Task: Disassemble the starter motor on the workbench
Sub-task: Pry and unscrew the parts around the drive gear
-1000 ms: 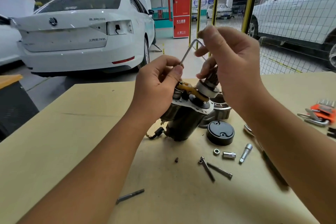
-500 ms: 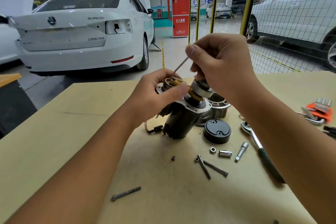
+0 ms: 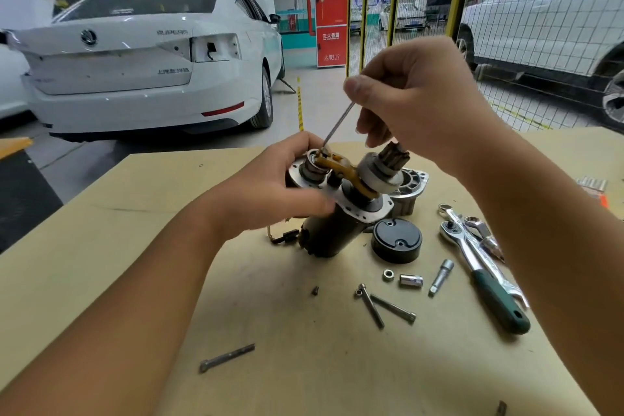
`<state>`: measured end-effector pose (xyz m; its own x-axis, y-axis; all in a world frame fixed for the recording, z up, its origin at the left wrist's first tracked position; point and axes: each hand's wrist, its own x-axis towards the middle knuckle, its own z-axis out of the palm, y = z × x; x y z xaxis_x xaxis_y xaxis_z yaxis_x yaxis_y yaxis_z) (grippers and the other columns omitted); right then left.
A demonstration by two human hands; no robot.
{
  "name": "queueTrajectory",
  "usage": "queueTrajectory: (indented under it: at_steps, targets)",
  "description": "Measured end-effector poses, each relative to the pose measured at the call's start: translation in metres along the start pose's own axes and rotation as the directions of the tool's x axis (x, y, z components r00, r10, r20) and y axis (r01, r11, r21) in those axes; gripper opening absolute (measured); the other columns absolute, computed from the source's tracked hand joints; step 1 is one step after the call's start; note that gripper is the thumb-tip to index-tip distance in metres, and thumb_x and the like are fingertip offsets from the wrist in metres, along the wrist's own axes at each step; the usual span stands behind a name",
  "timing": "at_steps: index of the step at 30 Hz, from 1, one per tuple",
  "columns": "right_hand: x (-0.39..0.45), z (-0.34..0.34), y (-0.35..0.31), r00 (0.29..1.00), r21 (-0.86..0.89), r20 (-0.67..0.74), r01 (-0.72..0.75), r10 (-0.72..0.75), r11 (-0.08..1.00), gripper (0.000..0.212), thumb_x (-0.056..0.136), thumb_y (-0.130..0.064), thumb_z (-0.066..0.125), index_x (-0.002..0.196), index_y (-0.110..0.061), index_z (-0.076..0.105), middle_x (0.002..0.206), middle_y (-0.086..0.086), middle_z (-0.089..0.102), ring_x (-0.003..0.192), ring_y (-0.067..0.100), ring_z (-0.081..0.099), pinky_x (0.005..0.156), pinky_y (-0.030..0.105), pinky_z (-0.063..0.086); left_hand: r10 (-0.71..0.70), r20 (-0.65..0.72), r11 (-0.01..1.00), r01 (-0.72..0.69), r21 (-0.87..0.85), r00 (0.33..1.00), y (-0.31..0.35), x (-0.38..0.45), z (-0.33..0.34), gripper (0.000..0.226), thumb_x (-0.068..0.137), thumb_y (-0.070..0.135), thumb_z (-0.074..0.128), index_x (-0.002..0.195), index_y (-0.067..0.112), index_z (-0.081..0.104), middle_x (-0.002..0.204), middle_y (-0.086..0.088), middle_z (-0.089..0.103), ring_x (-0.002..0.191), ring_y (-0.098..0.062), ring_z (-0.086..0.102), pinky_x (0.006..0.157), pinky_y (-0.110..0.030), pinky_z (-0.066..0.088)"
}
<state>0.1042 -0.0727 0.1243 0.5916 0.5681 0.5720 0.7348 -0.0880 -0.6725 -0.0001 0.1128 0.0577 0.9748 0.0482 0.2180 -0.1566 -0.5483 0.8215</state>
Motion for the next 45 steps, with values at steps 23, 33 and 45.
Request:
queueTrajectory:
  at_steps: [23, 33, 45]
  targets:
    - [-0.035, -0.012, 0.027, 0.967, -0.479, 0.242, 0.044, 0.084, 0.877, 0.013, 0.092, -0.036, 0.070, 0.084, -0.027, 0.074, 0.070, -0.016, 0.062, 0.064, -0.001, 0.058, 0.058, 0.019, 0.044, 0.573, -0.059, 0.633, -0.395, 0.666, 0.818, -0.050, -0.011, 0.037, 0.036, 0.076, 0.018, 0.091, 0.103, 0.005, 0.071, 0.095, -0.007, 0.067, 0.084, -0.033, 0.061, 0.069, -0.050, 0.054]
    - [-0.075, 0.013, 0.060, 0.934, -0.336, 0.307, -0.074, 0.183, 0.939, 0.030, 0.098, -0.027, 0.059, 0.068, -0.024, 0.059, 0.063, -0.015, 0.059, 0.060, 0.005, 0.052, 0.051, 0.020, 0.036, 0.480, -0.058, 0.681, -0.330, 0.654, 0.876, -0.048, -0.014, 0.028, 0.046, 0.070, 0.024, 0.096, 0.106, 0.006, 0.072, 0.100, -0.005, 0.069, 0.088, -0.026, 0.063, 0.077, -0.036, 0.052]
    - [-0.078, 0.021, 0.060, 0.864, -0.045, 0.357, -0.363, 0.354, 0.931, 0.029, 0.099, -0.022, 0.061, 0.070, -0.020, 0.067, 0.054, -0.005, 0.047, 0.048, 0.011, 0.037, 0.048, 0.027, 0.029, 0.424, -0.086, 0.742, -0.292, 0.603, 0.901, -0.053, -0.017, 0.028, 0.057, 0.071, 0.027, 0.094, 0.122, 0.017, 0.072, 0.110, 0.005, 0.068, 0.097, -0.019, 0.061, 0.083, -0.040, 0.053]
